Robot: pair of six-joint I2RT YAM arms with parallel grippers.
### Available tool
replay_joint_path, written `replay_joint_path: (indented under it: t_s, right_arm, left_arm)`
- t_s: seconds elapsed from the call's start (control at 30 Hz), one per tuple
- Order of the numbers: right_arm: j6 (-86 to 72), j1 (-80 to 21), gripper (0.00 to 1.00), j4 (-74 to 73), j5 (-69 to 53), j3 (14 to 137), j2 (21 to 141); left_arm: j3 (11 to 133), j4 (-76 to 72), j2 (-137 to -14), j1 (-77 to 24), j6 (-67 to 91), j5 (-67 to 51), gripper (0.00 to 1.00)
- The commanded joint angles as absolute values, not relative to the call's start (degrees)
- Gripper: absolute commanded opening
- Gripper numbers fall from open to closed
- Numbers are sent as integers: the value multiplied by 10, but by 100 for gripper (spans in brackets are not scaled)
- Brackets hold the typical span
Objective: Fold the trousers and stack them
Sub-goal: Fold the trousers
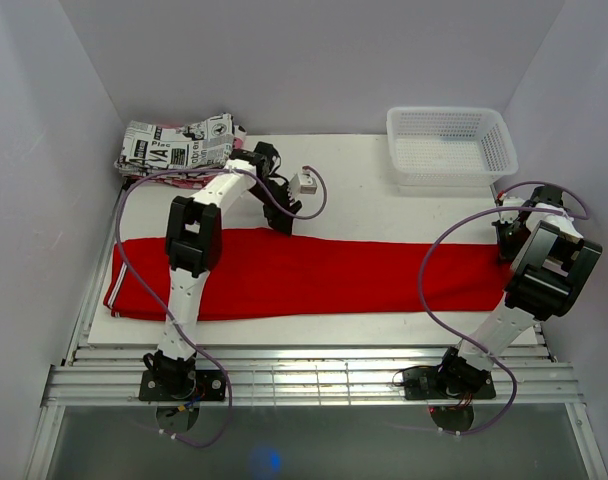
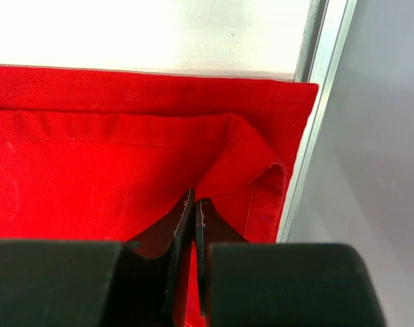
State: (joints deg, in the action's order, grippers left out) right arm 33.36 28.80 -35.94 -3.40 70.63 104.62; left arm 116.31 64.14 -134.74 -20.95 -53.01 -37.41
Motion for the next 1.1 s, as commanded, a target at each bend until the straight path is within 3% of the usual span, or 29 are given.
replay_joint_path:
  t_s: [0.0,0.23,0.43,0.6,0.87,0.9,0.93,1.07]
  right_arm:
    - [331,285,8,-360,-48,718,1021]
    - [330,285,8,-358,-48,715,1021]
    - [328,285,8,-359,-49,715,1021]
    - [328,286,8,-361,-47,715,1019]
    - [328,285,8,-357,-47,717,1018]
    - [328,285,8,-357,-47,718,1018]
    - [328,285,8,-357,-47,719,1016]
    - [333,285,8,-357,-44,720,1008]
  left_arm:
    - [1187,599,-1276,-203,-503,-405,63]
    - [1180,629,-1278,-203,-521,-417,65]
    - [1131,606,-1293,-201,-521,-350,68]
    - [1118,602,-1298,-192,-521,-318,63]
    - [1131,642,-1288,-177,-547,-337,22]
    - [1129,644,-1282,-176,-548,-339,7]
    - [1128,646,-1277,-174,-549,-340,2]
    - [1120,646,-1258,-165,-543,-353,0]
